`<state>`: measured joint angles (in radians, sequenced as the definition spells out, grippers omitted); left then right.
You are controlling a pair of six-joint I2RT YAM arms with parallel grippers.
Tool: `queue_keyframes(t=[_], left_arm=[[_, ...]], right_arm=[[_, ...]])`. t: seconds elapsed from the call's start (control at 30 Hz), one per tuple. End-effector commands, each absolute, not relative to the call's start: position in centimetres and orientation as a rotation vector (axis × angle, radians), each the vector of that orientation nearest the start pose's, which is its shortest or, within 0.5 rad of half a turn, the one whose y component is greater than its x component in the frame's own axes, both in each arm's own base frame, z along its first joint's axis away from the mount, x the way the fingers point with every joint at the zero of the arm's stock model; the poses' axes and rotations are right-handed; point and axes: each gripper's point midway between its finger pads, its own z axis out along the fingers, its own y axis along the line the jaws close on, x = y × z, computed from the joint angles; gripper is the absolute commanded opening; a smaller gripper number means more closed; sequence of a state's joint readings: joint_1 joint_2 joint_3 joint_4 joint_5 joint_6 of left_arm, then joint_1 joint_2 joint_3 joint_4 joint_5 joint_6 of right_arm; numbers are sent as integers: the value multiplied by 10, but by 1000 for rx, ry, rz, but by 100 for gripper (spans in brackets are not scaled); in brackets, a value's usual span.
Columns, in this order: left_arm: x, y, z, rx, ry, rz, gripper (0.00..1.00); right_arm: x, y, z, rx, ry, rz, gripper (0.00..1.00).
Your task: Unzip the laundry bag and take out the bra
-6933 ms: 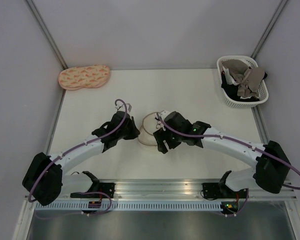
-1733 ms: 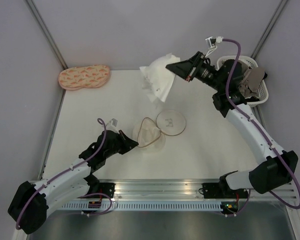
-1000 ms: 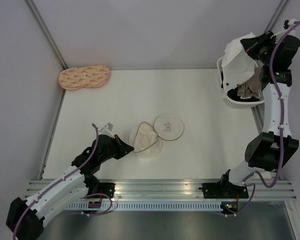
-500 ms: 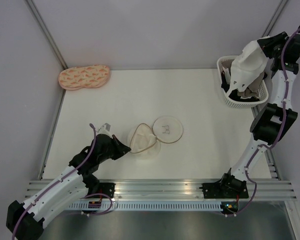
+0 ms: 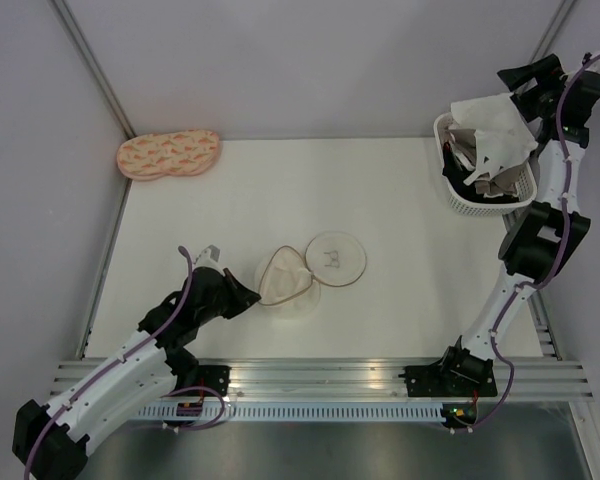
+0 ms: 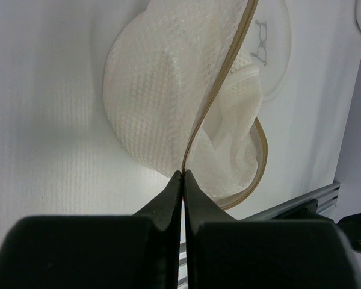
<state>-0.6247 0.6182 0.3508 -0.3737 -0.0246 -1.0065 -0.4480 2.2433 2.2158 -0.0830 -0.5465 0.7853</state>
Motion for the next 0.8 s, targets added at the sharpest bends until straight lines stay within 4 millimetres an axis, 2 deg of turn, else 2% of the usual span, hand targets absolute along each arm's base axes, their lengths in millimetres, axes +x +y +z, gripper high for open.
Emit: queue_keyframes(t=[0.0,0.1,0.17,0.2,0.23,0.27,0.3,0.37,0.4,0.43,0.47,0.5,0.53,0.57,0.6,0.63,0.67,0.7,0.73,0.77], left_arm=[[184,-169,105,-477,2269,-869,2],[183,-169,104,-484,2262,-883,2],[182,-169,104,-486,2248,-898,2],[183,-170,105,-487,2240,-907,2],[183,-170,105,-485,2235,-913,2],[182,-170,103,-488,2237,-915,2],[183,-172,104,-484,2231,-926,2],[182,-173,101,-480,2238,-932,2],[182,-174,100,-482,2236,-937,2],[184,-175,102,-480,2221,-947,2],[181,-178,101,-468,2233,-967,2],[181,-178,101,-464,2237,-970,2],[181,-178,102,-462,2233,-974,2],[181,-179,103,-458,2230,-975,2],[180,-179,104,-451,2226,-985,2],[180,-179,106,-447,2221,-990,2],[180,-179,106,-449,2216,-993,2],[180,-179,108,-443,2210,-995,2],[180,-179,109,-442,2207,-997,2],[180,-179,109,-439,2205,-999,2]], right_arm=[[583,-148,430,428,1421,685,98],[566,-135,464,379,1384,706,98],[555,-123,467,364,1400,746,98],[541,-112,483,340,1394,739,98],[537,-100,476,295,1426,705,98],[530,-89,459,319,1512,702,98],[514,-60,473,271,1519,687,98],[502,-35,429,258,1653,622,98],[486,-7,438,242,1649,578,98],[480,6,398,275,1736,582,98],[473,20,388,277,1749,603,98],[453,36,392,256,1739,614,98],[445,57,351,281,1822,604,96],[434,69,337,265,1855,592,95],[413,100,335,208,1871,622,93],[402,106,299,234,1945,586,90],[391,113,285,234,1983,577,86],[374,134,281,186,1997,603,81],[361,142,253,174,2061,598,77],[353,144,240,179,2098,559,72]])
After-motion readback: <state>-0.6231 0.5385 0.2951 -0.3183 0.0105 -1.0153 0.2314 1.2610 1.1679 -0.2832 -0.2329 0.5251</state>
